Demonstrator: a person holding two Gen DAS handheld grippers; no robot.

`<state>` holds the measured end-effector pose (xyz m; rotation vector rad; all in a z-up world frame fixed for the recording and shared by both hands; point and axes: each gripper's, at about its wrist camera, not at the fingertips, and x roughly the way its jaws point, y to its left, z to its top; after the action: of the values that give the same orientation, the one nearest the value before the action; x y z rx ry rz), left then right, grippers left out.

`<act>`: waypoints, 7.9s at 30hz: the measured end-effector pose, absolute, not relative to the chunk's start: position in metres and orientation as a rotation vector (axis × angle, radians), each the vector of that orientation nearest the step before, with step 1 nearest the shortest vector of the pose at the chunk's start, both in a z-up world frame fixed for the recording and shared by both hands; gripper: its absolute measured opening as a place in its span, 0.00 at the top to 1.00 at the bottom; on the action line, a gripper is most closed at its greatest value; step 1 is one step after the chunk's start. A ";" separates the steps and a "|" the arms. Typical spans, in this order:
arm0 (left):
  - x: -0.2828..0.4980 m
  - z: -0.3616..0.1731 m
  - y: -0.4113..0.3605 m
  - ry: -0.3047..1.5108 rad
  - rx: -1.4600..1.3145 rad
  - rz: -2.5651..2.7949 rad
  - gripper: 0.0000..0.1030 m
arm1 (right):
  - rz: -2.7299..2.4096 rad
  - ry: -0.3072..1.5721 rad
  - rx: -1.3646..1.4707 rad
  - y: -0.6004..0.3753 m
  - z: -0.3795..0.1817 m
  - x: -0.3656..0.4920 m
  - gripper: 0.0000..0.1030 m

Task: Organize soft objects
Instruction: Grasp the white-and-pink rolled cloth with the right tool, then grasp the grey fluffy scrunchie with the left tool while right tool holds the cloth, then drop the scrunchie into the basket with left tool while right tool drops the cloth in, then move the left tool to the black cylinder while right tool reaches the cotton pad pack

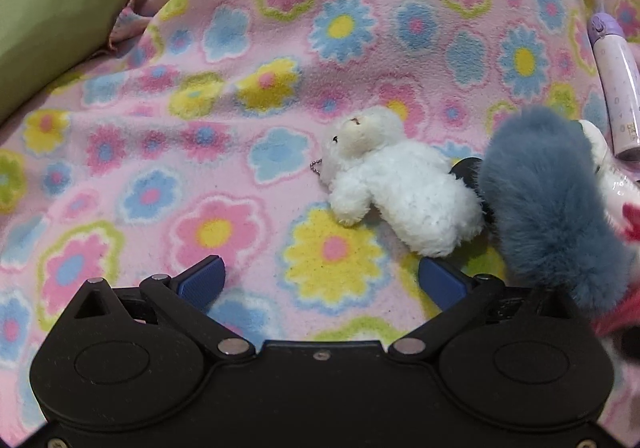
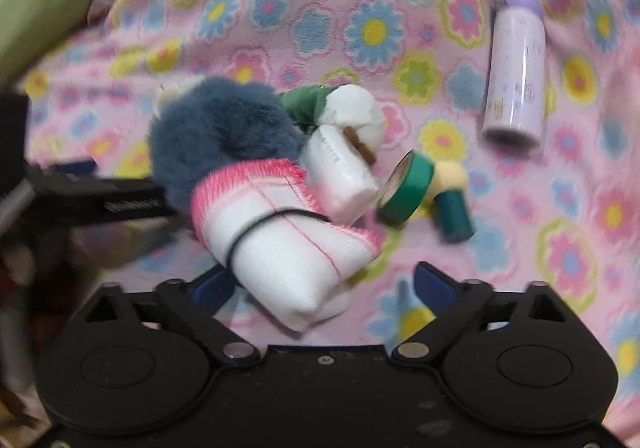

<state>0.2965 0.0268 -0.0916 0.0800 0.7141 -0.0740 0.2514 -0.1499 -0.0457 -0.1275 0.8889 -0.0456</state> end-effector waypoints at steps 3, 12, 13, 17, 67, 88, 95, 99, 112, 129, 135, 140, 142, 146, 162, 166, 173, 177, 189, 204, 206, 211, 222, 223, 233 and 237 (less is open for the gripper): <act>0.298 -0.092 0.028 0.716 0.072 -0.078 0.02 | -0.070 0.876 -0.140 -0.168 -0.050 0.263 0.23; 0.297 -0.092 0.027 0.714 0.072 -0.080 0.02 | -0.012 0.787 -0.187 -0.196 -0.069 0.296 0.25; 0.297 -0.092 0.027 0.714 0.072 -0.080 0.02 | 0.003 0.784 -0.160 -0.201 -0.070 0.298 0.25; 0.297 -0.092 0.028 0.713 0.069 -0.084 0.02 | 0.055 0.749 -0.034 -0.221 -0.075 0.294 0.31; 0.254 -0.051 0.050 0.632 -0.019 -0.145 0.03 | -0.047 0.694 -0.040 -0.250 -0.080 0.269 0.15; 0.274 -0.068 -0.065 0.704 0.236 -0.244 0.05 | -0.038 0.682 0.027 -0.258 -0.082 0.265 0.12; 0.267 -0.070 -0.060 0.725 0.220 -0.256 0.42 | -0.038 0.682 0.033 -0.259 -0.082 0.265 0.12; 0.253 -0.058 -0.052 0.724 0.190 -0.267 0.42 | -0.039 0.681 0.035 -0.259 -0.083 0.265 0.12; 0.183 -0.028 -0.004 0.769 0.014 -0.224 0.42 | -0.061 0.675 0.049 -0.258 -0.082 0.263 0.13; 0.114 -0.035 0.011 0.839 -0.067 -0.213 0.42 | -0.115 0.788 -0.011 -0.252 -0.065 0.213 0.31; 0.090 -0.024 0.009 0.811 -0.059 -0.220 0.41 | -0.132 0.762 0.006 -0.246 -0.040 0.175 0.31; 0.070 -0.011 0.009 0.768 -0.062 -0.226 0.41 | -0.095 0.675 0.020 -0.228 0.002 0.123 0.31; 0.060 -0.006 0.010 0.752 -0.065 -0.227 0.41 | -0.067 0.638 0.050 -0.221 0.019 0.096 0.31; 0.040 0.003 0.013 0.733 -0.071 -0.234 0.41 | -0.030 0.608 0.116 -0.209 0.041 0.048 0.31; 0.020 -0.014 0.019 0.854 -0.070 -0.236 0.41 | 0.013 0.768 0.107 -0.170 0.021 -0.033 0.30; 0.019 -0.016 0.021 0.863 -0.076 -0.231 0.41 | 0.032 0.820 0.105 -0.166 0.012 -0.029 0.30; 0.020 -0.019 0.020 0.878 -0.087 -0.240 0.40 | 0.033 0.837 0.103 -0.163 0.011 -0.025 0.29; 0.018 -0.017 0.019 0.865 -0.083 -0.239 0.32 | 0.037 0.843 0.098 -0.162 0.011 -0.023 0.27; 0.019 -0.013 0.020 0.843 -0.091 -0.233 0.27 | 0.040 0.835 0.091 -0.163 0.012 -0.024 0.26; 0.020 -0.014 0.020 0.853 -0.086 -0.226 0.26 | 0.047 0.837 0.086 -0.163 0.012 -0.023 0.24; 0.020 -0.015 0.020 0.854 -0.086 -0.226 0.26 | 0.048 0.838 0.086 -0.163 0.012 -0.023 0.24; 0.020 -0.015 0.019 0.858 -0.081 -0.227 0.25 | 0.047 0.840 0.089 -0.163 0.010 -0.023 0.23; 0.020 -0.016 0.017 0.857 -0.069 -0.228 0.14 | 0.048 0.851 0.098 -0.163 0.008 -0.023 0.22; 0.020 -0.016 0.017 0.856 -0.069 -0.229 0.14 | 0.048 0.851 0.098 -0.163 0.008 -0.023 0.22; 0.028 -0.012 0.022 0.840 -0.060 -0.203 0.08 | 0.038 0.842 0.065 -0.164 0.007 -0.019 0.17; 0.043 -0.008 0.020 0.807 0.003 -0.176 0.08 | 0.021 0.821 0.026 -0.166 0.012 -0.007 0.16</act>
<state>0.0425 0.0202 -0.0085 0.0026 0.8073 -0.1759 -0.0071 -0.1658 0.0117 0.0265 0.8213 0.0212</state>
